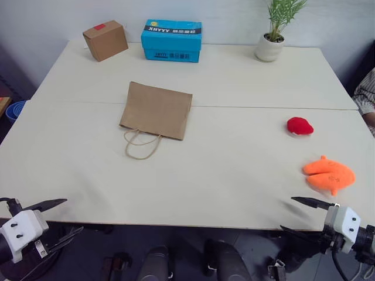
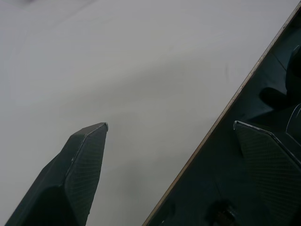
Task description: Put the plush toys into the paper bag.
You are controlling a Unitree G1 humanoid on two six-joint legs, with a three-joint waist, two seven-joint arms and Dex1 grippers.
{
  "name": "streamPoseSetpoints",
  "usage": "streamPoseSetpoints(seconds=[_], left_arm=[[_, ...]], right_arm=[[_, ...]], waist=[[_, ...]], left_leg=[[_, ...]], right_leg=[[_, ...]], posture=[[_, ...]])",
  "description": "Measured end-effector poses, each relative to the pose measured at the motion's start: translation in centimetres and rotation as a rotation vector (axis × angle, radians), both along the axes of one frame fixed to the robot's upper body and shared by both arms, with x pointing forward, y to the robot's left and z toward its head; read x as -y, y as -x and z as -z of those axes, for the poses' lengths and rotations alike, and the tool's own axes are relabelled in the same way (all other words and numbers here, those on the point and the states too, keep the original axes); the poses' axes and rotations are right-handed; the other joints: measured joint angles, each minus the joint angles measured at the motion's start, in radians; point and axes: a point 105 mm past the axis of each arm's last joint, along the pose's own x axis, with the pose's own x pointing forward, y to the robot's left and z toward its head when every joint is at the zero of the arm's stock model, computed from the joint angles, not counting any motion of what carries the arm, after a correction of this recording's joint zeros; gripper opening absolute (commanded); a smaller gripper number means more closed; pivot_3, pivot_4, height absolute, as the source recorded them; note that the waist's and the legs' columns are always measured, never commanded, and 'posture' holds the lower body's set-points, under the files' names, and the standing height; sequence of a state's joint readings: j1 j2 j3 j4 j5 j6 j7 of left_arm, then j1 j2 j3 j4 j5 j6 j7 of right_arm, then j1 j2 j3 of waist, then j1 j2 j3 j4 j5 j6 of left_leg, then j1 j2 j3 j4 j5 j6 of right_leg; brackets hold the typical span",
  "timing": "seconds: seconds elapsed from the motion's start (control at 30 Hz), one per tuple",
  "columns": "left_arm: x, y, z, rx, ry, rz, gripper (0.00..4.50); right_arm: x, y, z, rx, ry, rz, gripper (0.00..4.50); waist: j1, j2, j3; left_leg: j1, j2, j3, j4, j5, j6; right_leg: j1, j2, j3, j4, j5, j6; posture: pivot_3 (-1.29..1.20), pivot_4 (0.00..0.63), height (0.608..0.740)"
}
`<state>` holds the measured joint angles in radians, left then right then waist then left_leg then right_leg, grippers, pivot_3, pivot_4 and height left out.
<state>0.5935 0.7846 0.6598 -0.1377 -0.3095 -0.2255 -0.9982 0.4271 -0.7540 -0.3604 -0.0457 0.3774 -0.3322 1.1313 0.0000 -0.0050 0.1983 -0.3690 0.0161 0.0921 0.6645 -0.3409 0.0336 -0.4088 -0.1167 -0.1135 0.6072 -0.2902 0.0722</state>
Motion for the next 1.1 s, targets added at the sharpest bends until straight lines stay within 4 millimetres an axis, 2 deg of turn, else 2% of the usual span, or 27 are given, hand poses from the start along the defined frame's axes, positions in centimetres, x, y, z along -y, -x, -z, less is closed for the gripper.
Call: streamPoseSetpoints(seconds=[0.07, 0.1, 0.17, 0.27, 0.37, 0.43, 0.57, 0.67, 0.8, 0.9, 1.07, 1.1], left_arm=[[0.4, -0.5, -0.5, 0.006, 0.04, -0.008, 4.5], [0.8, -1.3, -1.1, 0.014, 0.108, -0.036, 4.5], [2.5, -3.5, -3.1, 0.062, 0.197, -0.027, 4.5], [5.4, -6.6, -6.1, 0.169, 0.222, 0.009, 4.5], [8.1, -10.0, -7.4, 0.263, 0.156, 0.034, 4.5], [9.7, -11.8, -7.4, 0.302, 0.07, 0.064, 4.5], [10.5, -15.8, -7.0, 0.373, -0.101, 0.061, 4.5], [10.7, -17.8, -6.5, 0.4, -0.125, 0.042, 3.88], [11.1, -19.5, -5.1, 0.398, -0.198, 0.076, 2.63], [12.3, -21.0, -5.4, 0.428, -0.176, 0.123, 1.62], [14.2, -21.6, -5.4, 0.425, -0.162, 0.236, 0.03], [14.6, -21.5, -5.3, 0.411, -0.15, 0.265, 0.03]], right_arm=[[-0.5, -0.5, -0.2, 0.021, -0.027, 0.008, 4.46], [-1.2, -1.1, -0.6, 0.041, -0.069, 0.017, 4.46], [-3.5, -2.6, -2.2, 0.106, -0.162, -0.007, 4.46], [-5.9, -4.2, -5.0, 0.198, -0.285, -0.02, 4.46], [-8.0, -5.7, -6.8, 0.246, -0.391, -0.006, 4.46], [-9.5, -6.3, -7.8, 0.272, -0.431, -0.021, 4.46], [-11.0, -7.0, -8.1, 0.279, -0.459, -0.026, 4.46], [-11.3, -7.2, -8.0, 0.278, -0.464, -0.007, 4.5], [-10.9, -7.2, -7.6, 0.267, -0.472, 0.042, 4.5], [-10.4, -7.0, -7.0, 0.255, -0.468, 0.081, 4.5], [-10.1, -6.5, -6.1, 0.234, -0.449, 0.109, 4.5], [-10.1, -6.4, -5.9, 0.226, -0.447, 0.113, 4.5]], waist=[[0.0, 0.0, 0.0], [0.0, 0.0, 0.0], [0.0, 0.0, 0.0], [0.006, 0.003, 0.0], [0.012, 0.003, -0.001], [0.013, 0.003, -0.001], [0.012, 0.002, -0.001], [0.013, 0.002, -0.001], [0.014, 0.001, -0.001], [0.025, 0.0, -0.002], [0.022, 0.0, -0.002], [0.021, 0.0, -0.002]], left_leg=[[0.0, 0.0, 0.0, 0.0, 0.001, -0.001], [0.0, 0.0, 0.0, 0.0, 0.001, -0.001], [0.0, 0.0, -0.001, 0.002, 0.002, -0.002], [0.001, -0.001, 0.0, 0.002, 0.004, -0.005], [0.0, -0.001, 0.001, 0.001, 0.008, -0.009], [0.0, -0.001, 0.003, 0.001, 0.008, -0.009], [-0.001, -0.002, 0.007, 0.001, 0.008, -0.008], [-0.001, -0.002, 0.008, 0.002, 0.009, -0.007], [-0.001, -0.002, 0.009, 0.003, 0.009, -0.007], [-0.001, -0.001, 0.009, 0.005, 0.009, -0.006], [-0.001, -0.002, 0.01, 0.006, 0.009, -0.006], [-0.001, -0.002, 0.011, 0.006, 0.009, -0.006]], right_leg=[[0.0, 0.0, 0.0, 0.0, 0.0, 0.0], [0.0, 0.0, 0.0, 0.001, 0.0, 0.0], [0.0, 0.0, 0.001, 0.004, 0.001, 0.0], [0.0, 0.0, 0.001, 0.005, 0.002, 0.0], [-0.001, 0.002, 0.001, 0.006, 0.002, 0.0], [-0.002, 0.002, 0.001, 0.01, 0.002, 0.0], [-0.004, 0.005, 0.003, 0.012, 0.002, 0.0], [-0.004, 0.005, 0.004, 0.012, 0.002, 0.0], [-0.004, 0.004, 0.004, 0.013, 0.002, 0.0], [-0.004, 0.004, 0.004, 0.014, 0.002, 0.0], [-0.004, 0.004, 0.003, 0.015, 0.003, 0.001], [-0.005, 0.005, 0.003, 0.015, 0.003, 0.001]], posture=[[0.0, 0.15, 0.74], [0.0, 0.15, 0.74], [0.0, 0.15, 0.74], [0.0, 0.15, 0.74], [0.0, 0.15, 0.74], [0.0, 0.15, 0.74], [0.0, 0.15, 0.74], [0.0, 0.15, 0.74], [0.0, 0.15, 0.74], [0.0, 0.15, 0.74], [0.0, 0.15, 0.74], [0.0, 0.15, 0.74]])
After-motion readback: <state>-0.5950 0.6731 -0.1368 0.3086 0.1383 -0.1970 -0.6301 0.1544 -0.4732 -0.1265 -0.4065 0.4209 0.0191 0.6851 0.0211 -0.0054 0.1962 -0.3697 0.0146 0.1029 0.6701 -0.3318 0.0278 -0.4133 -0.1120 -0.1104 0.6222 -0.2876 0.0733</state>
